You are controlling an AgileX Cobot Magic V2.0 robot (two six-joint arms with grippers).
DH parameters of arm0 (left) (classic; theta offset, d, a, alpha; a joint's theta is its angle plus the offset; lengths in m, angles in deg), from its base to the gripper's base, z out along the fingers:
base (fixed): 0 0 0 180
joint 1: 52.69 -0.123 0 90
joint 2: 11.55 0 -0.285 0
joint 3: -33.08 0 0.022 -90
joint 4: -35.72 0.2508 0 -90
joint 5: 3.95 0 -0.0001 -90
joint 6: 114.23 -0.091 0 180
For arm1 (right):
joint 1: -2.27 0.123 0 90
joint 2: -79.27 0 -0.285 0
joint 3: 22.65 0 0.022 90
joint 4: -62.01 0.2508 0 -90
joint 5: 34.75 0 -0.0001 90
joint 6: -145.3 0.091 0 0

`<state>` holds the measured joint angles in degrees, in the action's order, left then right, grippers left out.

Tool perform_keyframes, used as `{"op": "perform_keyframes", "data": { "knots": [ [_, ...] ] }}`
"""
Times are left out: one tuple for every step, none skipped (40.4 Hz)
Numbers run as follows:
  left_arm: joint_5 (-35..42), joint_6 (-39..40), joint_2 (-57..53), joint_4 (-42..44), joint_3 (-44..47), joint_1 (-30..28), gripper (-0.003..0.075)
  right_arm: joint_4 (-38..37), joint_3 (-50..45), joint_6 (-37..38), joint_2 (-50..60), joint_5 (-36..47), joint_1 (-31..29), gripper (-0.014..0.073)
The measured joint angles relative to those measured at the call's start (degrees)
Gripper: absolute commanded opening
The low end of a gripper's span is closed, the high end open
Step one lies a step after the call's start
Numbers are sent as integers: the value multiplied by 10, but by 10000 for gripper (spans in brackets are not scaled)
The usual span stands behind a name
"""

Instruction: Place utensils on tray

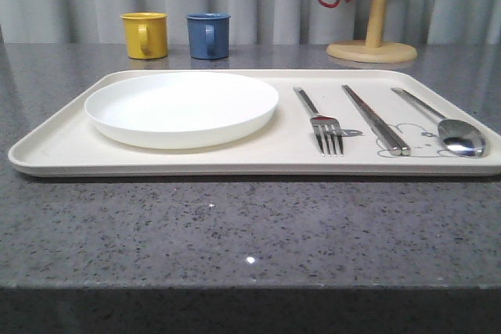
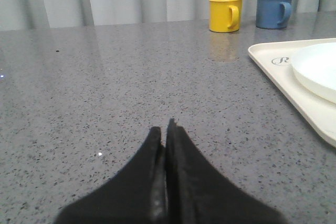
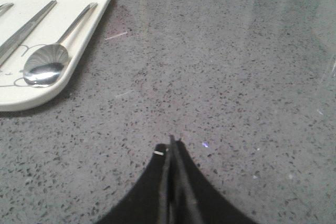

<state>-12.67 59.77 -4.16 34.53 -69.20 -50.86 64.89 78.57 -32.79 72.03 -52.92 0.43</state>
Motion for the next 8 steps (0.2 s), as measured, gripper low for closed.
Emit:
{"op": "perform_keyframes", "data": {
  "knots": [
    [0,0,0,0,0,0,-18,0,0,0,0,0,0,-69],
    [0,0,0,0,0,0,-18,0,0,0,0,0,0,-69],
    [0,0,0,0,0,0,-18,0,0,0,0,0,0,-69],
    [0,0,0,0,0,0,-18,0,0,0,0,0,0,-69],
    [0,0,0,0,0,0,-18,0,0,0,0,0,0,-69],
    [0,0,0,0,0,0,-18,0,0,0,0,0,0,-69],
    [0,0,0,0,0,0,-18,0,0,-1,0,0,0,-69],
    [0,0,0,0,0,0,-18,0,0,-1,0,0,0,-69]
  ]
}}
